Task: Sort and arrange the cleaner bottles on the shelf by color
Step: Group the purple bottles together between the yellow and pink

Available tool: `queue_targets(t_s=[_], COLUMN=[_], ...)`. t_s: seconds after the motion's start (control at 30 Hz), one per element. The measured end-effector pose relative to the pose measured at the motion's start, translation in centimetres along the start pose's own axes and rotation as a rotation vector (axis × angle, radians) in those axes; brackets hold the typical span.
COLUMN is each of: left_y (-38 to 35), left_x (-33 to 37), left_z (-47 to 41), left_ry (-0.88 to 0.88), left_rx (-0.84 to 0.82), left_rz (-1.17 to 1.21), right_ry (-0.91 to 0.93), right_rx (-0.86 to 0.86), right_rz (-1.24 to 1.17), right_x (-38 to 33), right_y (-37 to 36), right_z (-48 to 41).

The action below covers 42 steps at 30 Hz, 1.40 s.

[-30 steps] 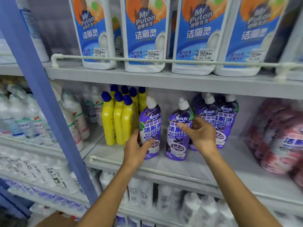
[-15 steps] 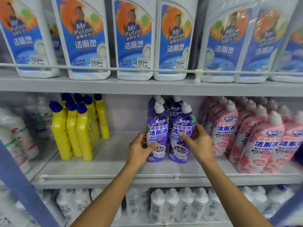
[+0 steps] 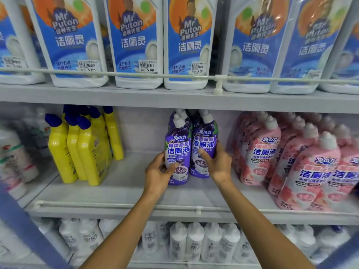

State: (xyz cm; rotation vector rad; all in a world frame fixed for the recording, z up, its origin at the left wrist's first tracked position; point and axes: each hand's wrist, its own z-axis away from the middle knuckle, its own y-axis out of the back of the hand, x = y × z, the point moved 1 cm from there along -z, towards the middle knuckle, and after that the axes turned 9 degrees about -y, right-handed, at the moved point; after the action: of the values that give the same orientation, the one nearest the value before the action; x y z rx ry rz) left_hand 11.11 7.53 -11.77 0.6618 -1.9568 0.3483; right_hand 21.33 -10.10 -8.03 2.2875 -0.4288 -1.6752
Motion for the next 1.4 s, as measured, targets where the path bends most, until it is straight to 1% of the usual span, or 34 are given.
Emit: queue_targets(t_s=[0.07,0.2,0.27,0.33,0.47,0.57,0.7,0.83,1.0,1.27,1.4], left_y=[-0.3,-0.8,-0.9,-1.0,-1.3,-1.5,-2.0,-2.6,-2.5,-1.2,-0.3], left_x=[-0.1,-0.1,-0.1,-0.3,-0.4,-0.4,-0.3,-0.8,-1.0,-1.1,-1.2], left_z=[0.1,0.4,0.6,0.5,0.5,0.4,0.6,1.1,1.0,0.1,-0.5], left_ry=[-0.004,0.003,0.014,0.012,0.026,0.029,0.018,-0.003,0.003,0.014,0.076], left_rx=[0.009,0.024,0.028,0.035,0.046,0.046,0.071,0.085,0.078,0.01,-0.03], left_rz=[0.004,0.002,-0.007,-0.007,0.005,-0.002,-0.035,-0.119,-0.156,-0.081,-0.025], right_ry=[0.032,0.077,0.081,0.073,0.046,0.022,0.058,0.073,0.067,0.063,0.056], right_rx=[-0.015,-0.115,-0.13,-0.106,-0.13,-0.124,-0.058,-0.069,-0.064,-0.074,-0.092], right_rz=[0.013,0.017,0.007,-0.025,-0.103,-0.097,-0.064,-0.066,-0.083,-0.077,-0.054], right_x=[0.7,1.4,1.5,1.8,2.7,2.1,1.7,1.8,1.9,2.0,2.0], right_y=[0.0,1.2,1.5,1.5,0.6,0.3,-0.2,-0.2,-0.4,-0.4,-0.2], right_z=[-0.6,-2.2,-2.7,-2.7,-2.8,-2.3,-1.8,-2.0,-2.2,-2.2,-2.2])
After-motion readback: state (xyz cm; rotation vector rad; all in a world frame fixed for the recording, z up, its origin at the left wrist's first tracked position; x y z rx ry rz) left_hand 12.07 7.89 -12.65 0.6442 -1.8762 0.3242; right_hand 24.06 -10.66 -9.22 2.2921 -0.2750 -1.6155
